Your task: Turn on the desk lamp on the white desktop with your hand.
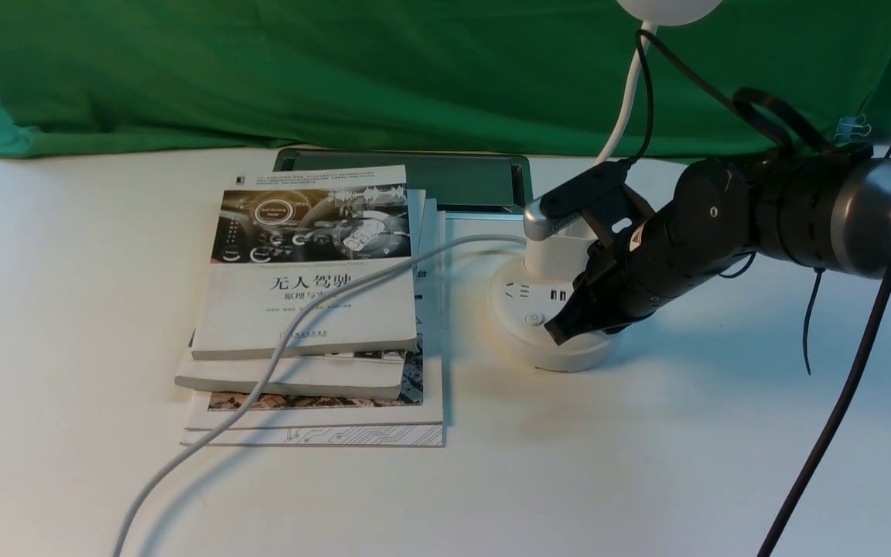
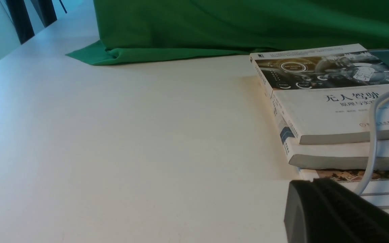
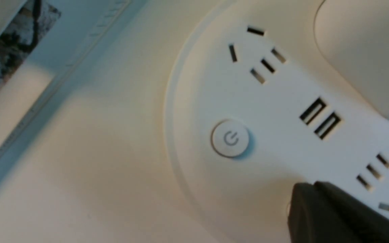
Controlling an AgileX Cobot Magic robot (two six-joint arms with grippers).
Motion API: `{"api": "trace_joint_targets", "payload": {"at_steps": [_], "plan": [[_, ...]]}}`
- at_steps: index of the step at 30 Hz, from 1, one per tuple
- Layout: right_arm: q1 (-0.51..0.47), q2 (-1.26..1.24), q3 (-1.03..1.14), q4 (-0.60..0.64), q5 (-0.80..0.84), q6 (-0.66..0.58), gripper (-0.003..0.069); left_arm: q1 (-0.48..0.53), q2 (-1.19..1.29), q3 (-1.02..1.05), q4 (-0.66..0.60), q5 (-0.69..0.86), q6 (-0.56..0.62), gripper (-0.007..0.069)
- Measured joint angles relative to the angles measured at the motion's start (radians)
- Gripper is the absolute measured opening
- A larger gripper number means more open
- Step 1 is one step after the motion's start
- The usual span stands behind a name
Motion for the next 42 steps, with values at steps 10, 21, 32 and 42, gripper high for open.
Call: {"api": "trace_joint_targets", "payload": {"at_steps": [10, 21, 32, 42], "plan": [[0.009, 0.036, -0.023, -0.001, 0.014, 0.001, 0.003, 0.0, 0.0, 0.0, 0.0, 0.0, 0.0, 0.0021], [0.016, -0.071, 0.0, -0.008, 0.053, 0.026, 0.0032, 0.0, 0.0, 0.0, 0.0, 0.0, 0.0, 0.0021], [0.016, -0.527, 0.227, -0.022, 0.013, 0.081, 0.004, 0.0, 0.0, 0.0, 0.0, 0.0, 0.0, 0.0021], [0.016, -1.033, 0.583, -0.022, -0.203, 0.164, 0.0059, 0.0, 0.0, 0.0, 0.0, 0.0, 0.0, 0.0021]]}}
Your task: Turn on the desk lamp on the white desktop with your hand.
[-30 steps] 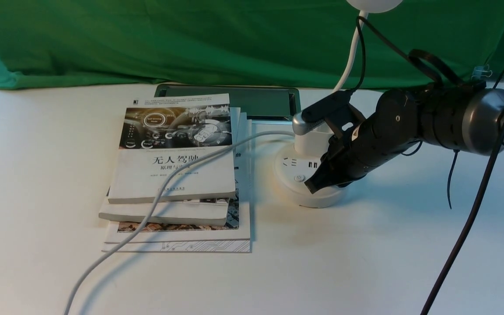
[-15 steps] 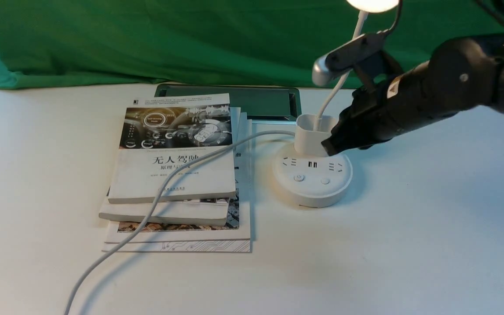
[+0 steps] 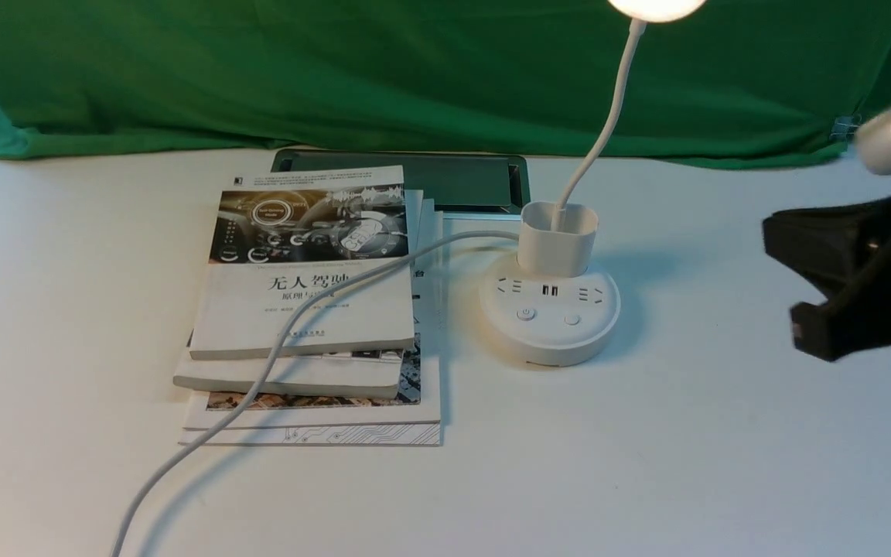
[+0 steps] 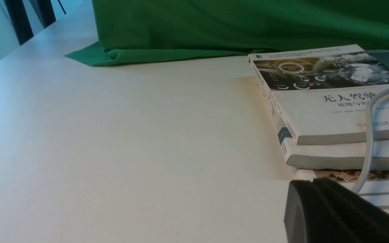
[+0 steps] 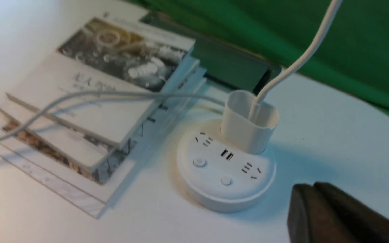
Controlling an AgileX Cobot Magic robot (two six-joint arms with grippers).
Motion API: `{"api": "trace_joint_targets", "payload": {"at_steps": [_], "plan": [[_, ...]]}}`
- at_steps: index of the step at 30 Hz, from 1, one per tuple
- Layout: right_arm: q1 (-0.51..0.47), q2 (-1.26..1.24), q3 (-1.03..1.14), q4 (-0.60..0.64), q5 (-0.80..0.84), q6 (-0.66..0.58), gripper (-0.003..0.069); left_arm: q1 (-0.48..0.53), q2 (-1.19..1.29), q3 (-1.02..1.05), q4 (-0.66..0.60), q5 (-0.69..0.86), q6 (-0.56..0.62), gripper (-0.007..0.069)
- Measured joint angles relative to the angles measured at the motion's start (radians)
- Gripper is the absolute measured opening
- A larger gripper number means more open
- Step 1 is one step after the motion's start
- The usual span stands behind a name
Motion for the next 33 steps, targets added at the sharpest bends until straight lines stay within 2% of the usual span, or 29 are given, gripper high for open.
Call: {"api": "trace_joint_targets", "payload": {"at_steps": [2, 12, 15, 17, 18, 20, 25, 28, 31, 33], "plan": [[0.0, -0.124, 0.076, 0.001, -0.019, 0.025, 0.0071, 0.0, 0.0, 0.0, 0.0, 0.0, 0.0, 0.0021], [0.0, -0.426, 0.321, -0.01, -0.112, 0.007, 0.0091, 0.0, 0.0, 0.0, 0.0, 0.0, 0.0, 0.0021], [0.0, -0.514, 0.417, -0.013, -0.219, 0.002, 0.0095, 0.0, 0.0, 0.0, 0.0, 0.0, 0.0, 0.0021], [-0.003, -0.569, 0.529, -0.016, -0.4, -0.002, 0.0106, 0.0, 0.0, 0.0, 0.0, 0.0, 0.0, 0.0021], [-0.005, -0.569, 0.538, -0.016, -0.412, -0.002, 0.0106, 0.0, 0.0, 0.0, 0.0, 0.0, 0.0, 0.0021], [-0.051, -0.637, 0.632, -0.016, -0.517, -0.003, 0.0118, 0.0, 0.0, 0.0, 0.0, 0.0, 0.0, 0.0021], [-0.234, -0.772, 0.749, -0.017, -0.522, 0.016, 0.0129, 0.0, 0.0, 0.0, 0.0, 0.0, 0.0, 0.0021], [-0.359, -0.87, 0.758, -0.072, -0.435, 0.123, 0.0134, 0.0, 0.0, 0.0, 0.0, 0.0, 0.0, 0.0021], [-0.427, -0.927, 0.762, -0.158, -0.295, 0.258, 0.0139, 0.0, 0.0, 0.0, 0.0, 0.0, 0.0, 0.0021], [-0.459, -0.936, 0.764, -0.186, -0.226, 0.298, 0.0141, 0.0, 0.0, 0.0, 0.0, 0.0, 0.0, 0.0021]]}}
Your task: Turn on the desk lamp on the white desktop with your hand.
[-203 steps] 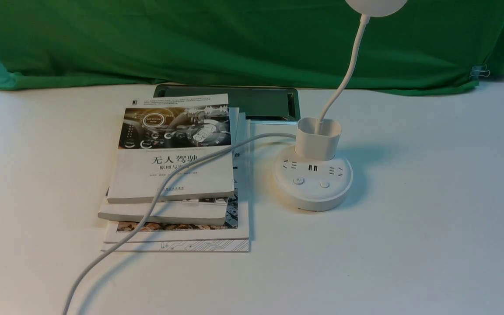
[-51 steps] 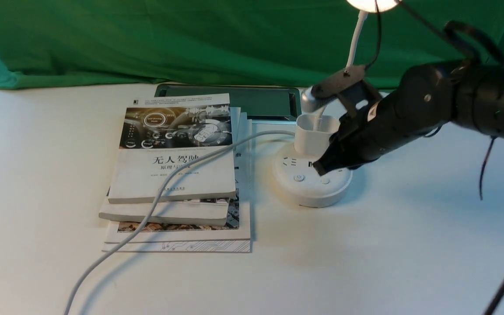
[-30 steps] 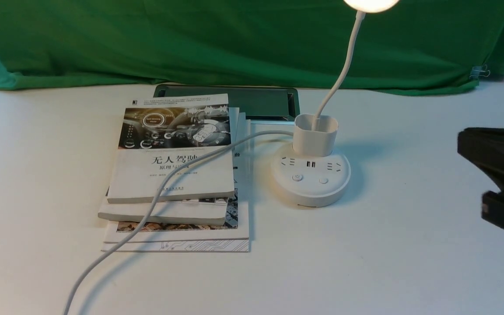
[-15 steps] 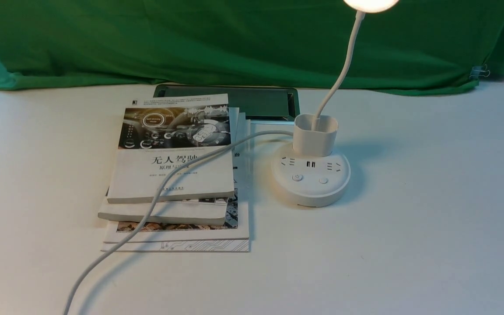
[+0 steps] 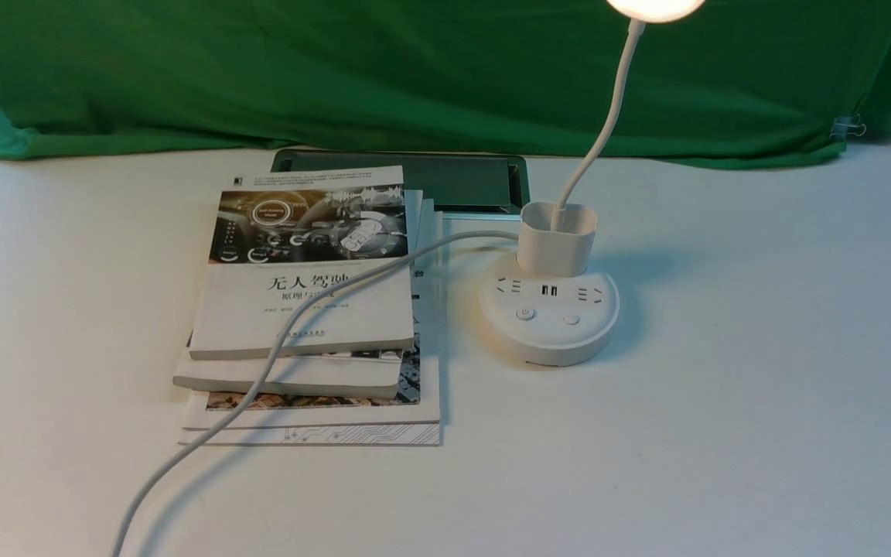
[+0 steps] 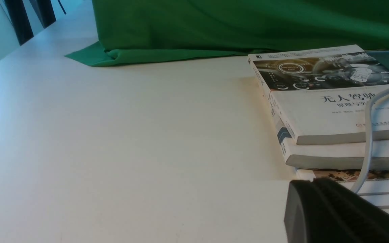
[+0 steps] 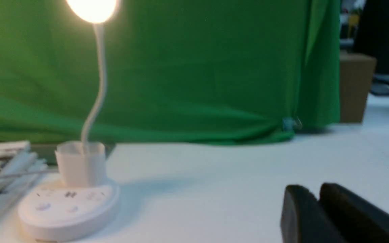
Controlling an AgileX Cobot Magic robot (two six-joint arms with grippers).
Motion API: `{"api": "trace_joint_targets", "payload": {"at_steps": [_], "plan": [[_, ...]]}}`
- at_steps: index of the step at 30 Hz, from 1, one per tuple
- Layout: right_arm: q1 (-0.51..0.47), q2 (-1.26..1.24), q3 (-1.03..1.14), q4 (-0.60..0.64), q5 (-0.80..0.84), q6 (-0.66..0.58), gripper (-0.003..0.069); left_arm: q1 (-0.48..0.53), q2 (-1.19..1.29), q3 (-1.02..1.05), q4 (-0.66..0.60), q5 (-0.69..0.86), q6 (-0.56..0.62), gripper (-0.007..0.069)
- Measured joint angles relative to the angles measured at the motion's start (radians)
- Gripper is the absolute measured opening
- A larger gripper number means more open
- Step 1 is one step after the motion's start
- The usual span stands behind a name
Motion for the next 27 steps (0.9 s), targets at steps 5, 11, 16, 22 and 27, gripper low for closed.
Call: {"api": "trace_joint_targets", "payload": {"at_steps": [5, 11, 16, 22, 27], "plan": [[-0.029, 0.0, 0.001, -0.017, 0.078, 0.028, 0.0148, 0.0, 0.0, 0.0, 0.0, 0.0, 0.0, 0.0021], [-0.029, 0.0, 0.001, -0.02, 0.15, -0.004, 0.0165, 0.0, 0.0, 0.0, 0.0, 0.0, 0.0, 0.0021], [-0.029, 0.0, 0.001, -0.018, 0.16, -0.046, 0.0178, 0.0, 0.0, 0.0, 0.0, 0.0, 0.001, 0.0021], [-0.029, 0.0, 0.001, -0.015, 0.16, -0.05, 0.0188, 0.0, 0.0, 0.0, 0.0, 0.0, 0.001, 0.0021], [-0.029, 0.0, 0.001, -0.014, 0.16, -0.051, 0.0197, 0.0, 0.0, 0.0, 0.0, 0.0, 0.001, 0.0021]]}}
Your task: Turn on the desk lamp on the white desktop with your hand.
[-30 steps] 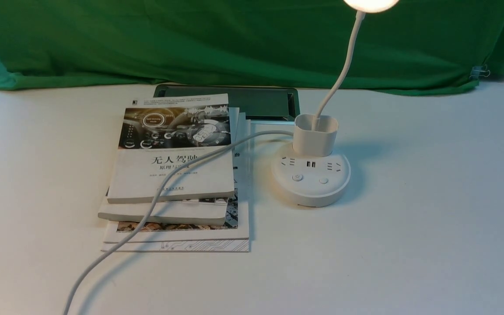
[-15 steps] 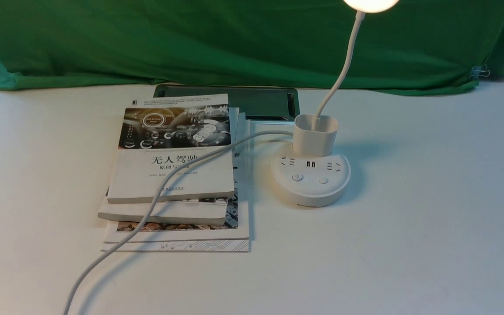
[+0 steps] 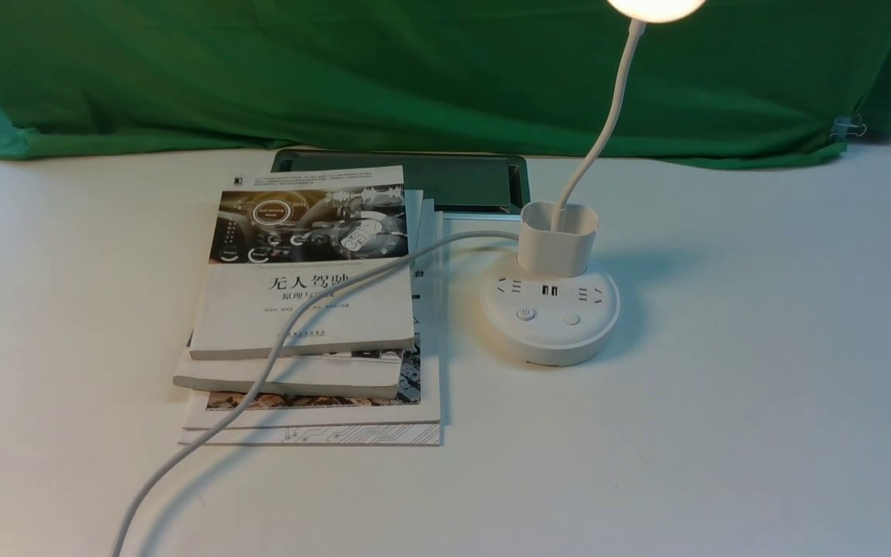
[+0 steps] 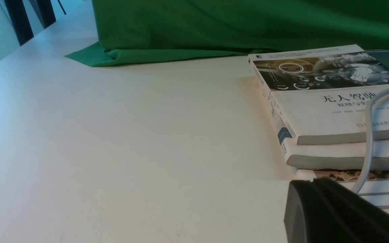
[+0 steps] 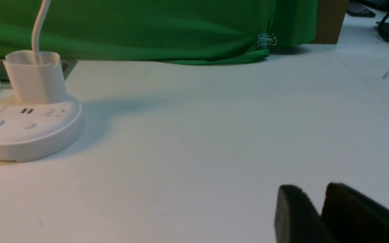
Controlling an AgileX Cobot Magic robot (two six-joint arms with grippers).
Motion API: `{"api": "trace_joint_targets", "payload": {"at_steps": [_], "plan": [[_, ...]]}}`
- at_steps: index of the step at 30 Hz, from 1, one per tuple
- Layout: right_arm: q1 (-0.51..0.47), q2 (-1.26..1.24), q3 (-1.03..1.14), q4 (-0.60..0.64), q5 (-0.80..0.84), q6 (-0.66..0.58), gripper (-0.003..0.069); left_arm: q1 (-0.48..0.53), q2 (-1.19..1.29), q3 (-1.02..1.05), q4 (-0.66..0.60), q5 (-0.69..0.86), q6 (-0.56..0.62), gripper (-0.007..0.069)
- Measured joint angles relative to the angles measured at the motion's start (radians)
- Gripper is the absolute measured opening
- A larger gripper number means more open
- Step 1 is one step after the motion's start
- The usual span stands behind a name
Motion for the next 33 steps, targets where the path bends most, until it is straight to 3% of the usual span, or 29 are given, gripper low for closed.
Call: {"api": "trace_joint_targets", "payload": {"at_steps": [33], "plan": [[0.0, 0.0, 0.0, 0.001, 0.0, -0.001, 0.0237, 0.0, 0.0, 0.0, 0.0, 0.0, 0.0, 0.0021]]}}
